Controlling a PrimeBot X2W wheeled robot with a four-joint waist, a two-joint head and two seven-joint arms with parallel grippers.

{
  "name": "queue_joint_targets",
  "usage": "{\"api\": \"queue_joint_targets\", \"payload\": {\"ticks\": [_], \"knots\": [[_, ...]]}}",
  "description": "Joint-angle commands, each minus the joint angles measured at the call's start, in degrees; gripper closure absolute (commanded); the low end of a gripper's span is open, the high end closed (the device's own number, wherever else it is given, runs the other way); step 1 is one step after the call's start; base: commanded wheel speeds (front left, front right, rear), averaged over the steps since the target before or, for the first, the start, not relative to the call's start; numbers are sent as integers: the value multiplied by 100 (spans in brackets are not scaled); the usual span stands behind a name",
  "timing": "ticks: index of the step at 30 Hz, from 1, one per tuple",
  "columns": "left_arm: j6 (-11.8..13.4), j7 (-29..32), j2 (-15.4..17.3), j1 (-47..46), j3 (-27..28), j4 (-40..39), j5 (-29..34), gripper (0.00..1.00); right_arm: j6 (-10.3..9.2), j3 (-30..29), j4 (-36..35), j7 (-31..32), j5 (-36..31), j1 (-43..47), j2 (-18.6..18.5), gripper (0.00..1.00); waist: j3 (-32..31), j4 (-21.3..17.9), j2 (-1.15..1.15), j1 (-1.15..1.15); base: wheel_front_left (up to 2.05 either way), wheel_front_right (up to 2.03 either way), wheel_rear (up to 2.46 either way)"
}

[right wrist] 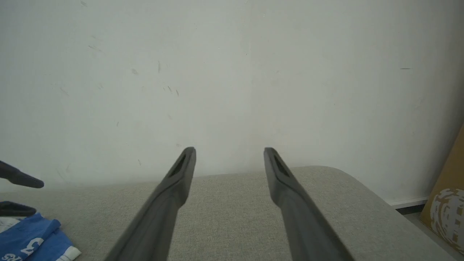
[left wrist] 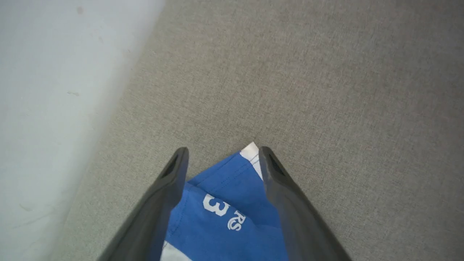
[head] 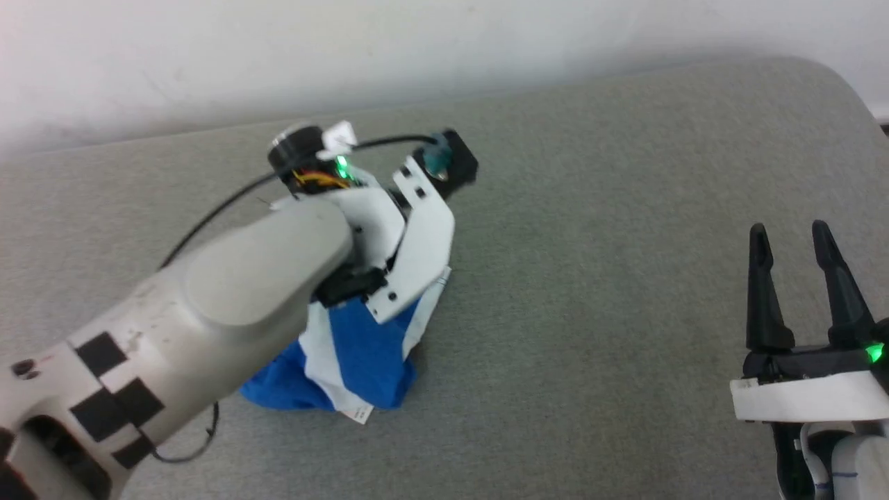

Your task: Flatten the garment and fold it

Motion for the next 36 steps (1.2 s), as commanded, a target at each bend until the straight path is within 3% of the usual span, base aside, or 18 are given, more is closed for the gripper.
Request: {"api": "queue_joint_targets", "payload": {"ticks": [1,8,13,17,18,19,25,31,36], "knots": [[-33,301,-84,-57,-113,53,-54,0,-11,-1,-7,-27,53,-129,15,0,294,-294,0,-1,0,0,0],[-38,1718,-111,511,-185,-256,269,0,-11,73,8,-27,197,-435,15,0,732,-705,0,-1,0,0,0],[-38,2362,99,929,-187,-354,766,0,-11,80,36,-27,282,-551,15,0,945,-888,0,-1,0,0,0],[-39,2460,280,1099,-187,-408,905,0,-11,54,61,-27,299,-579,15,0,962,-908,0,-1,0,0,0],[-39,2453,300,1118,-187,-453,900,36,-11,38,71,-27,294,-568,15,0,932,-894,0,-1,0,0,0],[-39,2396,308,1115,-187,-508,860,100,-11,13,82,-27,284,-552,15,0,890,-864,0,-1,0,0,0],[-39,1513,308,749,-188,-839,569,100,-11,-55,79,-27,181,-432,15,0,538,-600,0,-1,0,0,0],[-39,-160,252,174,-116,-1029,97,100,-11,-120,39,-27,62,-253,15,0,219,-240,0,-1,0,0,0],[-39,-877,510,-128,3,-644,-2,100,-11,-106,1,-27,-4,-162,15,0,126,-31,0,-1,0,0,0]]}}
